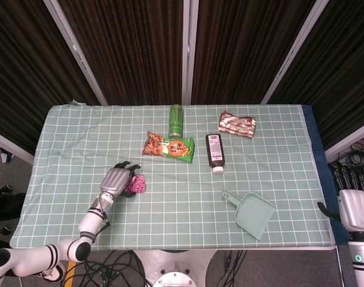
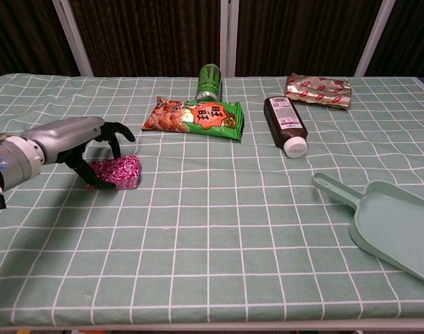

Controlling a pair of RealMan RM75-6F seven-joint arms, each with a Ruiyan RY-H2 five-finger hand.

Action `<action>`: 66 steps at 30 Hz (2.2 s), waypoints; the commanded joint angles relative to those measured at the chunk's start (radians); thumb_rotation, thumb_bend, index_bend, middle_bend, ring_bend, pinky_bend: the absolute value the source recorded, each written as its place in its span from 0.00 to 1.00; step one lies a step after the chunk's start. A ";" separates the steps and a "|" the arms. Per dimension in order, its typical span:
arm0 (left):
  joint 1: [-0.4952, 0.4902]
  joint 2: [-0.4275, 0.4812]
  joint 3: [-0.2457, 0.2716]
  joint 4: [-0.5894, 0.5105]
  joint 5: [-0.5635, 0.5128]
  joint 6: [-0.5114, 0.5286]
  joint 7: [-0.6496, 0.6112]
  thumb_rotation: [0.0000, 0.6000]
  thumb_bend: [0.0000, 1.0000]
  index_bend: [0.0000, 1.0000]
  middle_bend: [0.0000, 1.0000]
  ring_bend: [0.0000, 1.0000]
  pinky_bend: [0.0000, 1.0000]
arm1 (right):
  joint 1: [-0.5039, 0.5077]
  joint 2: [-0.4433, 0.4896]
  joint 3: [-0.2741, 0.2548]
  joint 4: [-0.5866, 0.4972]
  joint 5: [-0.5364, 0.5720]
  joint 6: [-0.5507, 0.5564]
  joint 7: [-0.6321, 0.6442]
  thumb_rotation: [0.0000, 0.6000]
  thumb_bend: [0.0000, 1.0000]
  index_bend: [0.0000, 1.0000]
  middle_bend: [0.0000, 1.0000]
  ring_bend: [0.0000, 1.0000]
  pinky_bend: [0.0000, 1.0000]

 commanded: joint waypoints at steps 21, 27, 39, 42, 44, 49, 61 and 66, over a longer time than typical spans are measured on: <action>-0.001 0.020 -0.008 -0.015 -0.012 0.014 0.011 1.00 0.20 0.22 0.46 0.14 0.19 | 0.000 0.005 0.003 -0.003 0.006 -0.001 0.002 1.00 0.10 0.00 0.00 0.00 0.00; 0.006 0.061 -0.016 -0.035 -0.015 0.031 0.016 1.00 0.20 0.22 0.47 0.14 0.19 | 0.001 0.006 0.003 -0.006 0.007 -0.003 -0.001 1.00 0.10 0.00 0.00 0.00 0.00; 0.013 0.105 -0.041 0.082 -0.018 0.037 -0.031 1.00 0.20 0.22 0.43 0.14 0.19 | 0.005 0.007 0.001 -0.024 0.010 -0.010 -0.028 1.00 0.10 0.00 0.00 0.00 0.00; 0.025 0.095 -0.040 0.116 0.017 0.068 -0.076 1.00 0.18 0.17 0.15 0.06 0.19 | 0.005 0.010 0.001 -0.032 0.012 -0.011 -0.035 1.00 0.10 0.00 0.00 0.00 0.00; 0.030 0.091 -0.035 0.130 0.038 0.069 -0.111 1.00 0.17 0.13 0.00 0.00 0.18 | 0.005 0.012 0.001 -0.036 0.012 -0.009 -0.038 1.00 0.10 0.00 0.00 0.00 0.00; 0.035 0.110 -0.025 0.111 0.045 0.045 -0.132 1.00 0.17 0.12 0.01 0.00 0.17 | 0.004 0.013 0.000 -0.037 0.014 -0.013 -0.034 1.00 0.10 0.00 0.00 0.00 0.00; 0.051 0.157 -0.028 -0.049 0.034 0.028 -0.164 1.00 0.16 0.12 0.23 0.02 0.16 | 0.009 0.008 -0.001 -0.029 0.021 -0.027 -0.028 1.00 0.10 0.00 0.00 0.00 0.00; 0.053 0.146 -0.015 -0.108 0.026 0.034 -0.132 1.00 0.15 0.12 0.26 0.02 0.14 | 0.010 0.008 -0.002 -0.025 0.021 -0.029 -0.022 1.00 0.10 0.00 0.00 0.00 0.00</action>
